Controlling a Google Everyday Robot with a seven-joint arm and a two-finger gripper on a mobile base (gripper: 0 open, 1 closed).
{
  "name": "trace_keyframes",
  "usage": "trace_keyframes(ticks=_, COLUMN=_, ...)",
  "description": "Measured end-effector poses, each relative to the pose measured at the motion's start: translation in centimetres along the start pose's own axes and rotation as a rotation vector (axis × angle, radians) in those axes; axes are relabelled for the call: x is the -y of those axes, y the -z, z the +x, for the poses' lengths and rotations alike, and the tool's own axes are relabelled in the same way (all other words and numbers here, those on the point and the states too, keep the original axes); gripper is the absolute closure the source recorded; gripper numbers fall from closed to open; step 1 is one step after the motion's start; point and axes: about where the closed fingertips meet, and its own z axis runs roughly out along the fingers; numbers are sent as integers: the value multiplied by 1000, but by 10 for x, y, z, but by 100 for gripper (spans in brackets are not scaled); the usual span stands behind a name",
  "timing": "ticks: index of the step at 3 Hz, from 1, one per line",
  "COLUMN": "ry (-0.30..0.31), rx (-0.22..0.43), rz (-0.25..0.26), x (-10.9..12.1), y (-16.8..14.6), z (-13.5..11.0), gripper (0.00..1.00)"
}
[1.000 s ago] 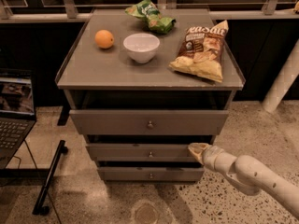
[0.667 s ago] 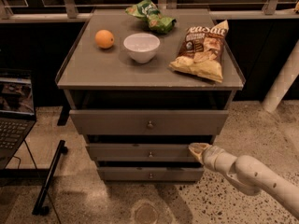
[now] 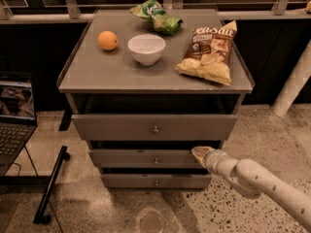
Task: Open middle drawer
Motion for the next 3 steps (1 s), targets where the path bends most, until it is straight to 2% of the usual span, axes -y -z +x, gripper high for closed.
trace_keyframes(ticks=1, ry=41, rx=20, rz=-4, x=16, y=-54, z=-8, gripper=100)
trace_keyframes(ticks=2, ry=42, rx=21, rz=-2, x=17, y=-55, z=-9, gripper=100)
trace_keyframes(ticks=3, ry=53, rx=-39, rz=-35, x=9, y=-56, z=-3, gripper=100)
